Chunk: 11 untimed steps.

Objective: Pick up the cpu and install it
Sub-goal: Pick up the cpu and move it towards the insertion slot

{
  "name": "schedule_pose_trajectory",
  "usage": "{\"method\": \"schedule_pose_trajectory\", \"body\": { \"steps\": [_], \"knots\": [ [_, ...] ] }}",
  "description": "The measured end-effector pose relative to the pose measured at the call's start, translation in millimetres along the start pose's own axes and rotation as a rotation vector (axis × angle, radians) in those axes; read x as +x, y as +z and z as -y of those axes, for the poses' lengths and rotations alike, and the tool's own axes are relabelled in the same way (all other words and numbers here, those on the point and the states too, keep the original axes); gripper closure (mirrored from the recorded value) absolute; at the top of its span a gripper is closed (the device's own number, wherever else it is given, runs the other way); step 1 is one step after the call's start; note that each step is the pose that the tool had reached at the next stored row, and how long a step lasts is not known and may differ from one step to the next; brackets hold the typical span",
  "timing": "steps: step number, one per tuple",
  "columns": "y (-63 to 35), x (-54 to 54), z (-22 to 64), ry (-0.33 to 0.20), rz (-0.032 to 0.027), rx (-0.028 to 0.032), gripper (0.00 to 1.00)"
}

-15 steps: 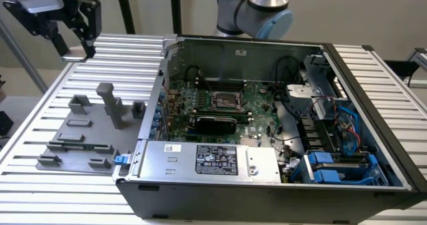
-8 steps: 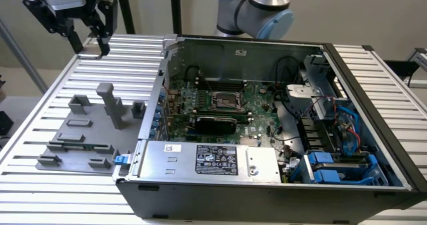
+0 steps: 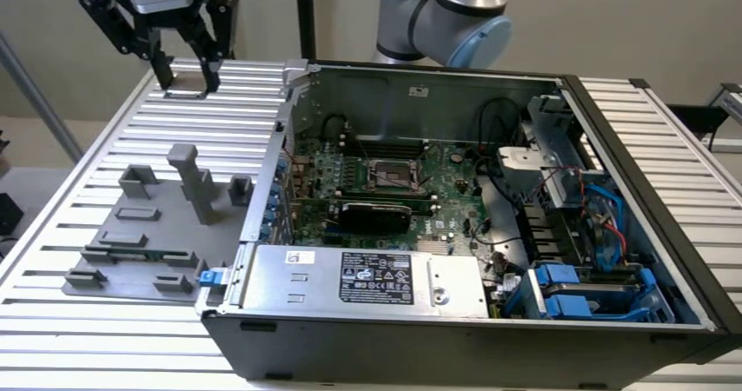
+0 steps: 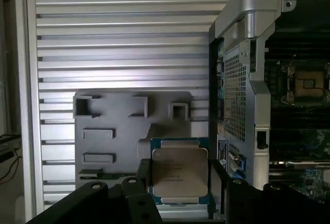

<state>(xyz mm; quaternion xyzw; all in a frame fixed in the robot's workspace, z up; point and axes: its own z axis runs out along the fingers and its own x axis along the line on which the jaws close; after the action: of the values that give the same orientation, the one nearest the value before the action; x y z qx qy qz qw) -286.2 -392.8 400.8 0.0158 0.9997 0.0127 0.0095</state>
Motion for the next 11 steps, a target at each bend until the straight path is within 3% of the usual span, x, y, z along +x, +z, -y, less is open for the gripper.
{"method": "schedule_pose_trajectory", "body": {
  "steps": [11],
  "knots": [
    [0.7,-46.9,-9.5,0.0,0.0,0.0,0.45]
  ]
}}
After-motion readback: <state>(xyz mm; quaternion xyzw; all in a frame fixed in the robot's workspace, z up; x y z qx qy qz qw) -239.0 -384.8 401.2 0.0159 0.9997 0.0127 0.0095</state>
